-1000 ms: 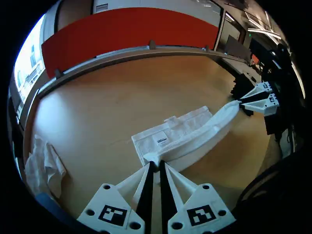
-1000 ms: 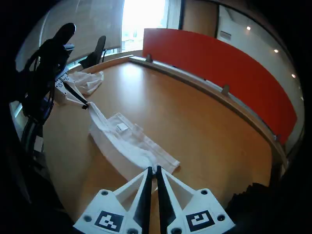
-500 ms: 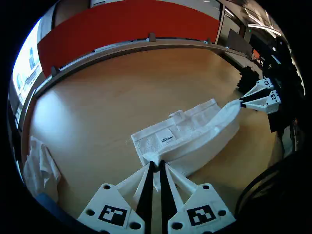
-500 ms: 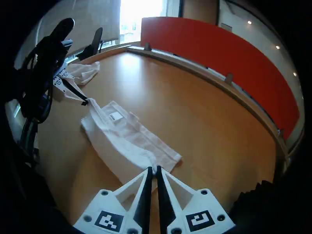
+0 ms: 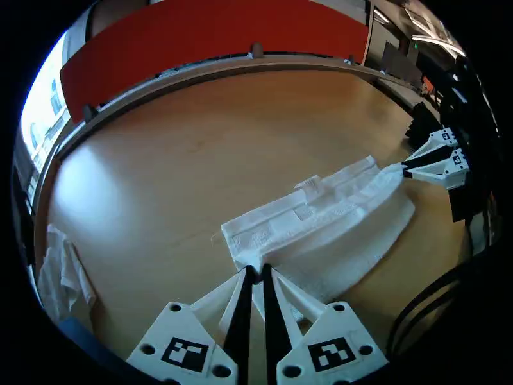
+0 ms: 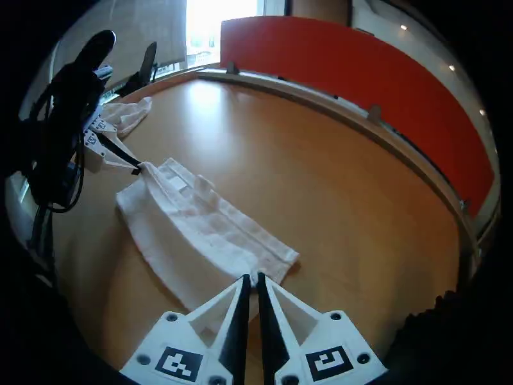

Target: Fold towel

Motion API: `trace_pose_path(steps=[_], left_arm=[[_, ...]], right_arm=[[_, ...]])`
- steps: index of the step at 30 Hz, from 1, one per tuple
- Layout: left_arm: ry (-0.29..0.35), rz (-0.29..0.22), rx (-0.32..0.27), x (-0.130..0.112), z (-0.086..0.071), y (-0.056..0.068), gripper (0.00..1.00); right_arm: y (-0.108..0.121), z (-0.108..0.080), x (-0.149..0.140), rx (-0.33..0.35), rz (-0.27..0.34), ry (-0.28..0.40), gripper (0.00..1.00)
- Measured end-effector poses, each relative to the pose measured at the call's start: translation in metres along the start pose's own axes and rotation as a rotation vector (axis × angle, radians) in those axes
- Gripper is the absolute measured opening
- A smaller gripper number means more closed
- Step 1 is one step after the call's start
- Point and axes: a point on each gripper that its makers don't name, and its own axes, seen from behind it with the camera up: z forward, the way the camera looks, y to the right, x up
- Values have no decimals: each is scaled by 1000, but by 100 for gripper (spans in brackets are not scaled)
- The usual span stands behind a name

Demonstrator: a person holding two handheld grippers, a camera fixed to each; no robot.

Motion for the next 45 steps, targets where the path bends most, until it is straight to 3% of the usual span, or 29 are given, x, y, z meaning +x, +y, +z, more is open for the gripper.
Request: trace_pose_path(steps=[12,18,22,26,34,36,40,45], left_arm=[[-8,38,45,1,12,-6,16],[-12,42,73,3,15,-14,26],[-11,44,95,5,16,-20,43],[-9,44,112,7,15,-26,59],[7,30,131,14,12,-36,70],[13,27,136,16,11,-39,71],[26,16,149,20,7,-44,71],[35,0,148,21,3,-45,71]], right_arm=[[7,11,-1,-30,6,-5,13],[14,15,-2,-55,10,-15,35],[18,17,-2,-71,14,-19,52],[23,17,0,-92,14,-12,60],[34,16,5,-127,19,2,65],[35,16,7,-131,18,7,71],[35,14,10,-133,13,16,98],[34,10,10,-135,7,20,99]])
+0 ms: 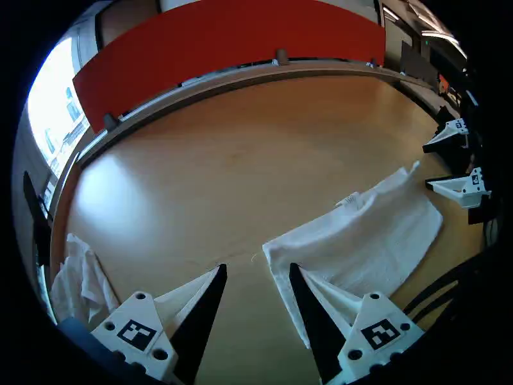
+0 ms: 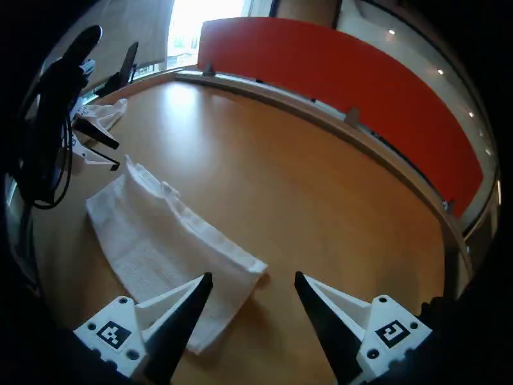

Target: Fold towel

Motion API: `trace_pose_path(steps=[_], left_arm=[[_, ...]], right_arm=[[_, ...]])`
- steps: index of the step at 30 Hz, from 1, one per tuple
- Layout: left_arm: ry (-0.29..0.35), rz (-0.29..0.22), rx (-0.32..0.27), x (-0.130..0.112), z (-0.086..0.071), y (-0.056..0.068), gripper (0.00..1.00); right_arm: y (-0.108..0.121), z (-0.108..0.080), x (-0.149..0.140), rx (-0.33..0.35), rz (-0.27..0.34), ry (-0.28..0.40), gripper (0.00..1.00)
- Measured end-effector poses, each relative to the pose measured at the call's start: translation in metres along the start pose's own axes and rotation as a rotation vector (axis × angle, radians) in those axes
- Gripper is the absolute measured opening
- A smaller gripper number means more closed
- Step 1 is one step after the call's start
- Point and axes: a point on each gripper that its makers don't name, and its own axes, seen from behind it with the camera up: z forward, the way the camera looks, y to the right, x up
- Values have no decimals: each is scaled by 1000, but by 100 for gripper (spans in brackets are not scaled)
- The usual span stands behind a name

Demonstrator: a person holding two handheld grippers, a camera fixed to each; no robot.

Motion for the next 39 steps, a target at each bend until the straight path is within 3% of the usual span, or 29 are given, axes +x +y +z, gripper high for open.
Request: trace_pose_path(steps=[11,20,26,39], left_arm=[[-1,-45,-23,-23,-24,8,71],[-29,-84,-35,-62,-42,27,71],[-46,-81,-40,-83,-52,37,71],[-43,-125,-14,-93,-61,33,71]], right_arm=[[-17,-16,-16,16,9,3,100],[-34,-34,-41,24,40,-8,100],[-38,-42,-57,28,54,-18,99],[-46,-41,-64,69,41,-21,99]])
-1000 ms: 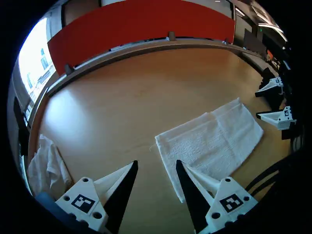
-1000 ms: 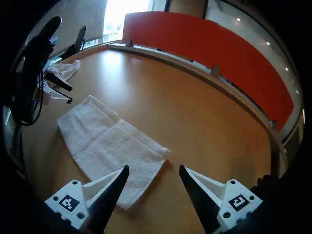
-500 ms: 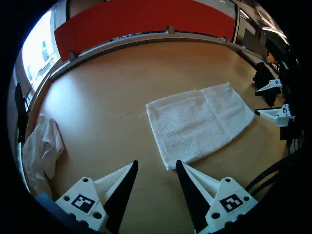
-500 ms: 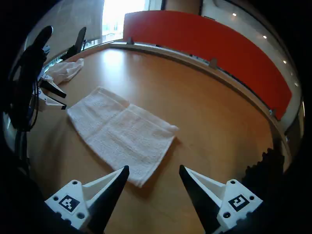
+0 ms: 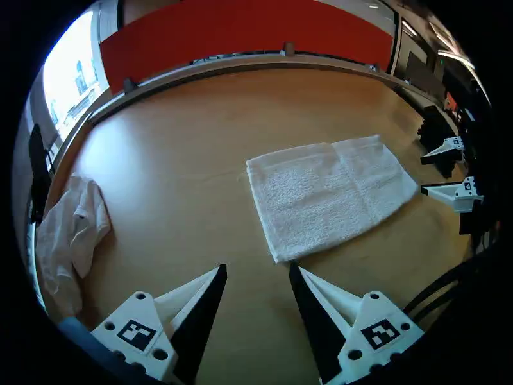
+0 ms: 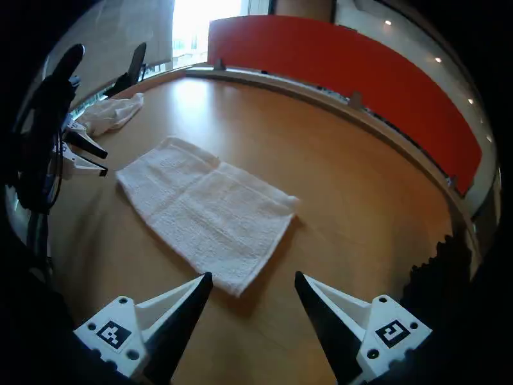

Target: Fold towel

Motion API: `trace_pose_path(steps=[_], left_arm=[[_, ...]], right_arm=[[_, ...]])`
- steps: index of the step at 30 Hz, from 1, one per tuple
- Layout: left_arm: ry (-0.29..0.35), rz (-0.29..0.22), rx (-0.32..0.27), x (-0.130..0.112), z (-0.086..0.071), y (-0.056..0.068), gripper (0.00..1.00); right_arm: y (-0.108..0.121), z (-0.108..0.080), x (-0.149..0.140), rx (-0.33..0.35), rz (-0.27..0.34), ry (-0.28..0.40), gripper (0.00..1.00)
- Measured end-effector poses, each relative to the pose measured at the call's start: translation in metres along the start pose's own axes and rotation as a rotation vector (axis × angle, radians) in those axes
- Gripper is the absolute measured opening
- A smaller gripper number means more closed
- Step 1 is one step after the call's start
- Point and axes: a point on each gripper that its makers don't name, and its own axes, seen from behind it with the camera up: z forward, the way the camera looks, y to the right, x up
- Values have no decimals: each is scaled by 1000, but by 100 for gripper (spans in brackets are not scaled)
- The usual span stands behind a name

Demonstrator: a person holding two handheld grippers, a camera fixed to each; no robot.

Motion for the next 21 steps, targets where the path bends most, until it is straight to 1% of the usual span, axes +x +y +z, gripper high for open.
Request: trace_pose_path(steps=[5,11,14,18,21], left_arm=[[-1,-27,23,-9,-7,-5,71],[-1,-77,35,-20,-16,-9,71],[-2,-94,43,-24,-20,-11,71],[-3,-109,49,-29,-25,-13,71],[-6,-119,52,-34,-30,-14,71]], right_arm=[[-6,3,-1,41,-23,-5,98],[-8,5,-1,65,-62,-16,96],[-9,6,0,74,-69,-17,94],[-12,7,-3,96,-66,-27,88],[-15,8,-6,111,-65,-37,80]])
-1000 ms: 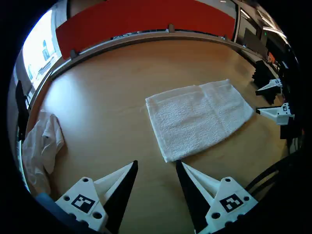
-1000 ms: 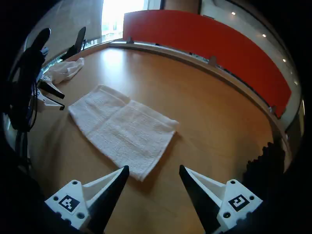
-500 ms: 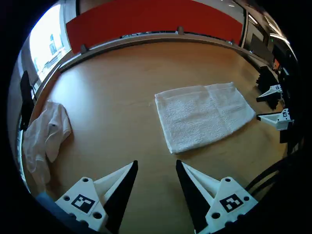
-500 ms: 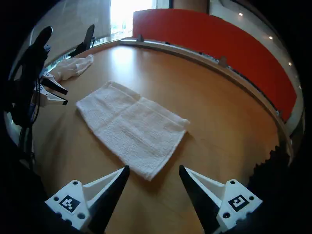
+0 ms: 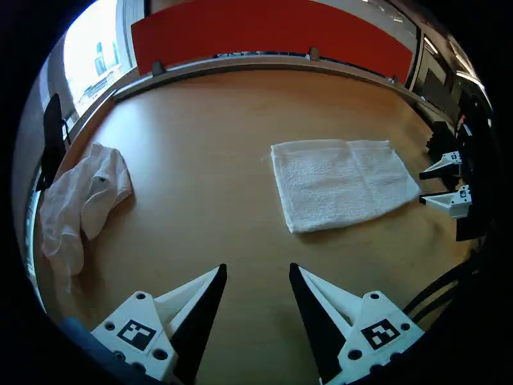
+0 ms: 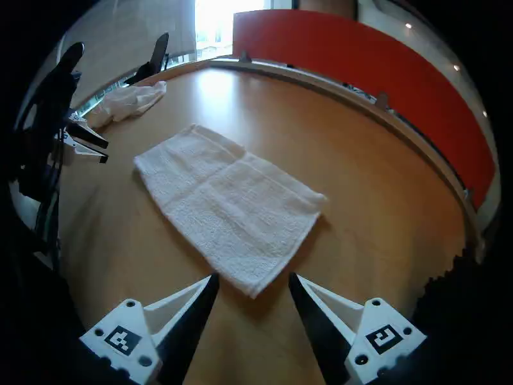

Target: Fold towel

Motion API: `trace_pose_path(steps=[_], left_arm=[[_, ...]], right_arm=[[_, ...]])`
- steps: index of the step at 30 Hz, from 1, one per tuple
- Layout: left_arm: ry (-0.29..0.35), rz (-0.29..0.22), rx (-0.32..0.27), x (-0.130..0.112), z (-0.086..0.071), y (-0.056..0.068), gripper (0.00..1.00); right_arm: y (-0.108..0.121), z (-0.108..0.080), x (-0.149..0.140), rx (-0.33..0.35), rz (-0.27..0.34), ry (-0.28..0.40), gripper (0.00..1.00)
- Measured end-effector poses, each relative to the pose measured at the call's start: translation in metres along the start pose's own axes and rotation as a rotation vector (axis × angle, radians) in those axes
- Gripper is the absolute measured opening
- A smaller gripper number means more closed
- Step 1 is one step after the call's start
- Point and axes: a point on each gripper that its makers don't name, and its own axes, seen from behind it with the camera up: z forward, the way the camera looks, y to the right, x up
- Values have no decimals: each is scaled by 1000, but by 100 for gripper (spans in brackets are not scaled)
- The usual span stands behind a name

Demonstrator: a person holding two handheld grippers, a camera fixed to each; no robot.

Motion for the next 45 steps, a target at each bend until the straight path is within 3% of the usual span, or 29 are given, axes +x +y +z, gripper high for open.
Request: trace_pose_path(steps=[15,26,35,45], left_arm=[[-11,-36,22,-16,-14,-12,71],[-13,-29,25,-17,-13,-14,71],[-11,-29,22,-14,-12,-14,71],[-5,-24,21,-9,-12,-13,71]], right_arm=[[-1,6,-12,36,-13,-49,53],[-4,7,-17,51,-2,-65,7],[-4,0,-3,41,2,-31,4],[9,-24,29,0,-15,29,4]])
